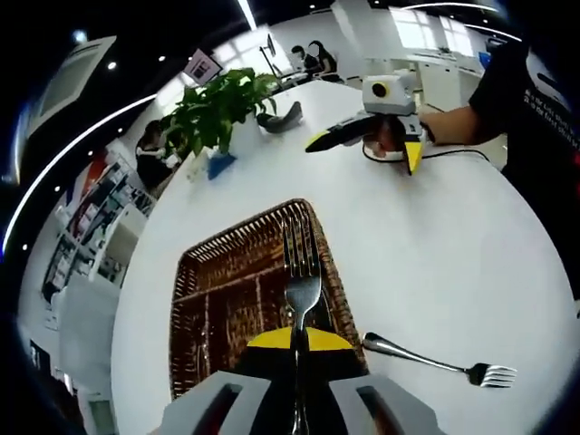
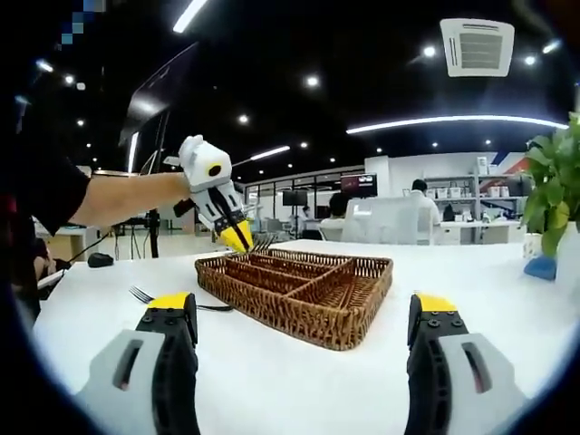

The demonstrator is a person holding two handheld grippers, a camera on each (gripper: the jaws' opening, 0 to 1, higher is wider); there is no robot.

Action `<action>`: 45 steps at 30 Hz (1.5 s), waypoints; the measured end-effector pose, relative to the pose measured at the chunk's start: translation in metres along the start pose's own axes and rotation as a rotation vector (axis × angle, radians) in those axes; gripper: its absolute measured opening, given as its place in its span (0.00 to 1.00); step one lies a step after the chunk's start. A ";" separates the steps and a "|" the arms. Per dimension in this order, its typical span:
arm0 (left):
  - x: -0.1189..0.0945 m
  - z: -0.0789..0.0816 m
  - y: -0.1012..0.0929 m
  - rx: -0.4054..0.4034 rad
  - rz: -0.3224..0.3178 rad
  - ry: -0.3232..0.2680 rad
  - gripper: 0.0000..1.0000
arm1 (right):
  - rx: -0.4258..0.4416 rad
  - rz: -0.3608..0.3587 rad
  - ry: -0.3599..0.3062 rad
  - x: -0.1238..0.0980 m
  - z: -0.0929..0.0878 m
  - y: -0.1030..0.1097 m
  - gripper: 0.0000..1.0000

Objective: Arrange the knives, forks, and spoons in their matching storage slots by inserting each utensil handle-first until every utensil is classified and aligned in the correct compartment

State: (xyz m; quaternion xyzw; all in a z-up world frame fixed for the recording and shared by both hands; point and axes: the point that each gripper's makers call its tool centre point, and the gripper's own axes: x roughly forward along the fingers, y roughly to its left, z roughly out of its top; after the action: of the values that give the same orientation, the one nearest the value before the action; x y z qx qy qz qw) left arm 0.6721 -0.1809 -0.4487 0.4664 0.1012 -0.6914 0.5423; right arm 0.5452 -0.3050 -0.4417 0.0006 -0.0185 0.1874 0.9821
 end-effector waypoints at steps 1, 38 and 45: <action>0.002 -0.002 0.006 0.002 0.002 0.003 0.00 | 0.003 0.000 -0.002 0.000 0.000 -0.001 1.00; 0.020 -0.048 0.072 0.007 0.024 0.143 0.00 | 0.004 -0.016 0.018 0.007 -0.004 0.002 1.00; 0.031 -0.052 0.070 -0.032 0.033 0.156 0.00 | 0.003 -0.013 0.015 0.006 -0.003 0.002 1.00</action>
State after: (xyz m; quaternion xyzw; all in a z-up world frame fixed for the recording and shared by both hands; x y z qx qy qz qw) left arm 0.7594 -0.1951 -0.4747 0.5117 0.1466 -0.6421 0.5516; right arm 0.5504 -0.3013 -0.4447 0.0008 -0.0108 0.1810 0.9834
